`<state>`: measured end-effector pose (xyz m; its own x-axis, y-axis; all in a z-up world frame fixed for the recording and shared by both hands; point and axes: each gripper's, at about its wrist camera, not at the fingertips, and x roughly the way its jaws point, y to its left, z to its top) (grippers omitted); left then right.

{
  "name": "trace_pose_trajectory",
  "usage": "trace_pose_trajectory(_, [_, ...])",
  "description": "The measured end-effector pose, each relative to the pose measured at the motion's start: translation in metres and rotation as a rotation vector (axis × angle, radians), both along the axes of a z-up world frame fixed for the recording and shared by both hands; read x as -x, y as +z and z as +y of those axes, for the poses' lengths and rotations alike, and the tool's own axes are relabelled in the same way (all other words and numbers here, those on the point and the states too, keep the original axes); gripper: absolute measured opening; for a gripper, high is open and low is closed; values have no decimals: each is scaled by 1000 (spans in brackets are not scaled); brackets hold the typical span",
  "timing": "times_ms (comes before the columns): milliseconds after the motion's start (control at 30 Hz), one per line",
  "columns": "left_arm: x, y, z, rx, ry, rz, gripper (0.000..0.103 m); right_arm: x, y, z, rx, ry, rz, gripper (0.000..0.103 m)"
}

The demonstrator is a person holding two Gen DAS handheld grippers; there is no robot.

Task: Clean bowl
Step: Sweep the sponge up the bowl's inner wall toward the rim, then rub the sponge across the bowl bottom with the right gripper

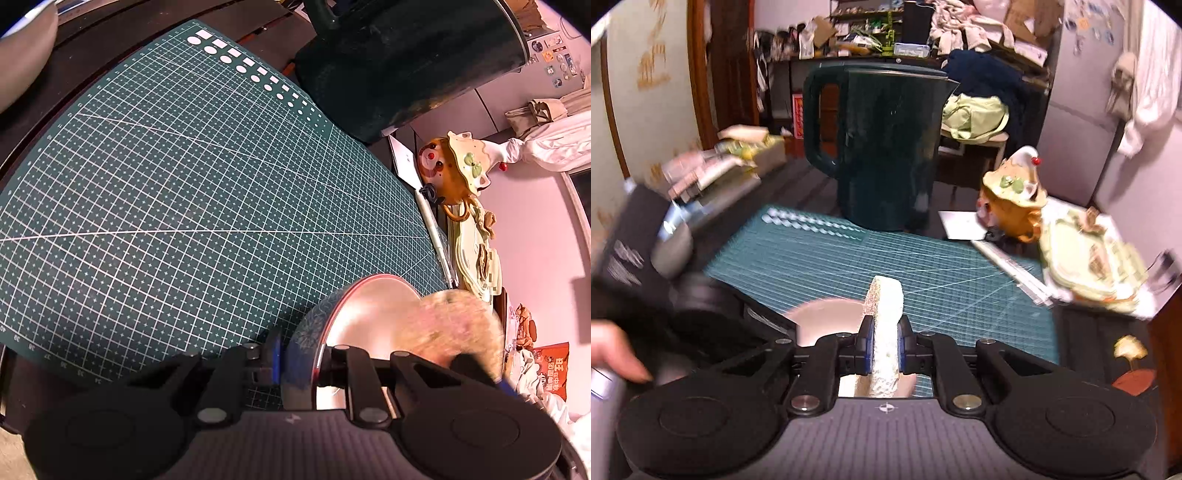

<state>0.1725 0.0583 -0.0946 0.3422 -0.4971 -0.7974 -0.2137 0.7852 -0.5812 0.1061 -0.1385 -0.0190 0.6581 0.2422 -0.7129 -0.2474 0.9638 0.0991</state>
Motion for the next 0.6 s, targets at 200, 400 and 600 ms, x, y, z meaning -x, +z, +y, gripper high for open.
trace_pose_trajectory(200, [-1, -1, 1, 1, -2, 1, 17, -2, -25, 20, 15, 48, 64, 11])
trace_pose_trajectory(400, [-1, 6, -6, -7, 0, -1, 17, -6, -29, 16, 13, 32, 83, 11])
trace_pose_trajectory(600, [-2, 5, -7, -8, 0, -1, 17, -10, -30, 7, -27, 14, 107, 11])
